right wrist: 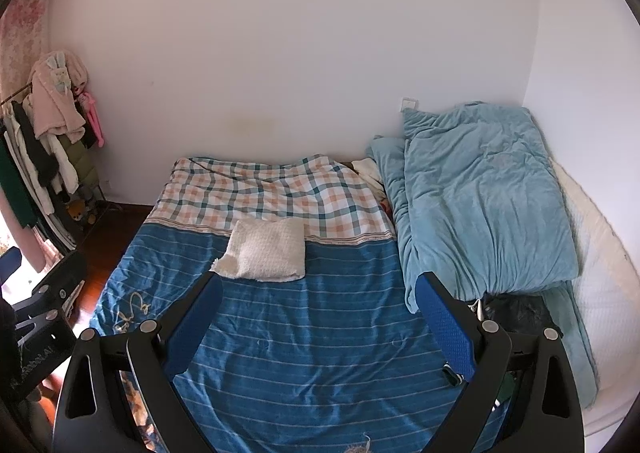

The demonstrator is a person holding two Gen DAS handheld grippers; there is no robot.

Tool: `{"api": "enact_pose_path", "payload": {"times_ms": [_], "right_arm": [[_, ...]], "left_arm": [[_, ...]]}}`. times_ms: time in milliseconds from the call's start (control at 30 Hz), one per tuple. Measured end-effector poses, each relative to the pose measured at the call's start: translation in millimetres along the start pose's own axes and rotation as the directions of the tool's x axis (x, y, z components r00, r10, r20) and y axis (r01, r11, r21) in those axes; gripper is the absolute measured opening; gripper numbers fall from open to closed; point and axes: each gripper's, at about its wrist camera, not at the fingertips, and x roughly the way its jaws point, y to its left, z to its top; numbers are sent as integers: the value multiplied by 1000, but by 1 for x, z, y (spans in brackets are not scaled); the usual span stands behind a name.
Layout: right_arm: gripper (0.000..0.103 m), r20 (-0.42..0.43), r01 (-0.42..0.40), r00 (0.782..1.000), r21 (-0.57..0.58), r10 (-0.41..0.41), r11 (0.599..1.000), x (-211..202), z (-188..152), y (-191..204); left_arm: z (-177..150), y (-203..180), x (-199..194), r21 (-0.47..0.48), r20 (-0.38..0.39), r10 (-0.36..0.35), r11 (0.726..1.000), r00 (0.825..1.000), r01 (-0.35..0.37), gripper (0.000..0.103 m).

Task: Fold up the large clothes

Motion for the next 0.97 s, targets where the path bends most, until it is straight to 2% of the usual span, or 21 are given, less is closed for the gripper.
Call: {"api": "enact_pose_path", "payload": {"times_ms": [967], "right_arm": [[98, 2, -4, 1000, -4, 4, 1000, 2, 0, 8]], "left_arm": [[1, 6, -4, 2, 0, -4, 1000, 1000, 4, 101]]}}
